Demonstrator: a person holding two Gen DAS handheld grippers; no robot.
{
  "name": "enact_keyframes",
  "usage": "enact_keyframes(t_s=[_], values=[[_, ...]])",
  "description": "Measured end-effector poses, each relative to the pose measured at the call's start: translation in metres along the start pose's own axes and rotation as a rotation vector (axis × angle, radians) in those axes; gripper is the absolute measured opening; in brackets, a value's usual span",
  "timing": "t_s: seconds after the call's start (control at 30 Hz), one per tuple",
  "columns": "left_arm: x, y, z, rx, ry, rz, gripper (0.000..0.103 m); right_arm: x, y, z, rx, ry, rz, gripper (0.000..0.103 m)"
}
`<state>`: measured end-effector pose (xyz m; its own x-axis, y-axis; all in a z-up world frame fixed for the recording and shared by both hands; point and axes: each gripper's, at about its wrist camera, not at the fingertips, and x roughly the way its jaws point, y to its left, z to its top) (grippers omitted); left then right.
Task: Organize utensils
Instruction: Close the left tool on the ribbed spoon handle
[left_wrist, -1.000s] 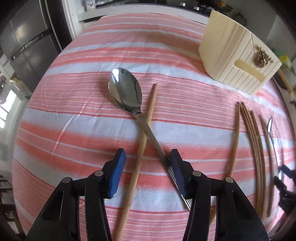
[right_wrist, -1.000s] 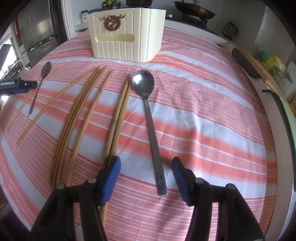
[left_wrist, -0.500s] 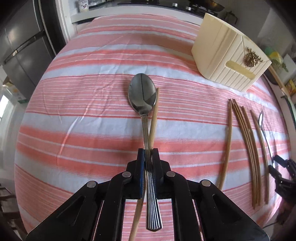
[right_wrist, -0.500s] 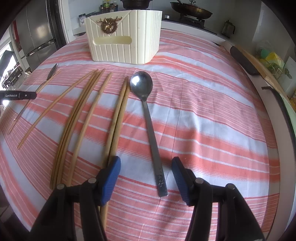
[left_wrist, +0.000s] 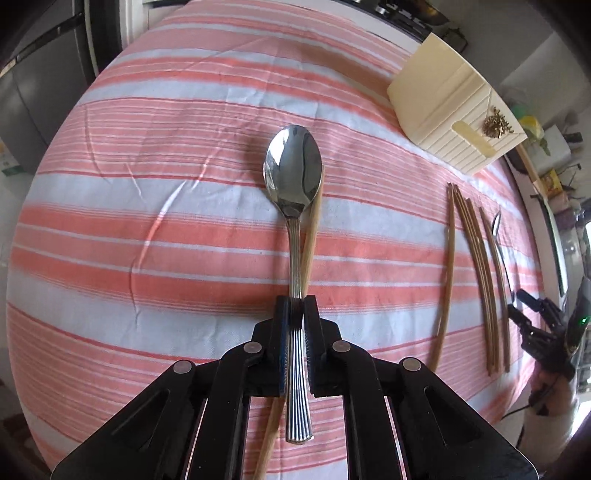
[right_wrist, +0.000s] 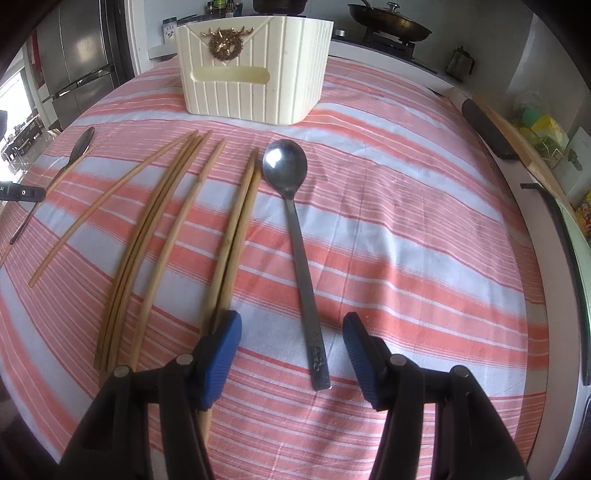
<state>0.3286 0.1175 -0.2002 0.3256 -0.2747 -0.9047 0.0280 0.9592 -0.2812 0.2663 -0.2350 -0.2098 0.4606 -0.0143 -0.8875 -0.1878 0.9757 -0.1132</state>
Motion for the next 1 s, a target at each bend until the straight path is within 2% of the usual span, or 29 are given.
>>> enact_keyframes(t_s=[0.13,0.33,0.57,0.63,0.7,0.77,0.9,0.93,1.0], values=[[0.000,-0.001,0.006,0.021,-0.008,0.024,0.007,0.001,-0.004,0.001,0.006,0.011,0.017,0.058],[-0.004,0.012,0.014,-0.006,-0.005,0.021,0.007,0.002,-0.007,0.002,0.011,0.017,0.028,0.058],[0.002,0.013,0.016,0.041,-0.004,0.097,0.007,0.003,-0.007,0.002,0.014,0.019,0.029,0.058],[-0.001,0.010,0.016,0.057,-0.020,0.079,0.014,0.002,-0.007,0.004,0.013,0.027,0.027,0.058],[-0.003,0.004,0.015,0.083,-0.036,0.076,0.039,-0.004,-0.007,0.006,0.004,0.009,0.030,0.058],[-0.003,-0.004,0.015,0.125,-0.051,0.095,0.052,-0.007,-0.006,0.011,-0.014,0.003,0.016,0.058],[0.007,-0.013,0.016,0.201,-0.056,0.174,0.054,-0.001,-0.009,0.022,-0.032,0.013,-0.019,0.058],[0.008,-0.014,0.016,0.222,-0.072,0.189,0.057,0.004,-0.010,0.025,-0.037,0.020,-0.028,0.058],[0.010,-0.016,0.016,0.265,-0.099,0.231,0.070,0.016,-0.012,0.028,-0.045,0.048,-0.047,0.058]])
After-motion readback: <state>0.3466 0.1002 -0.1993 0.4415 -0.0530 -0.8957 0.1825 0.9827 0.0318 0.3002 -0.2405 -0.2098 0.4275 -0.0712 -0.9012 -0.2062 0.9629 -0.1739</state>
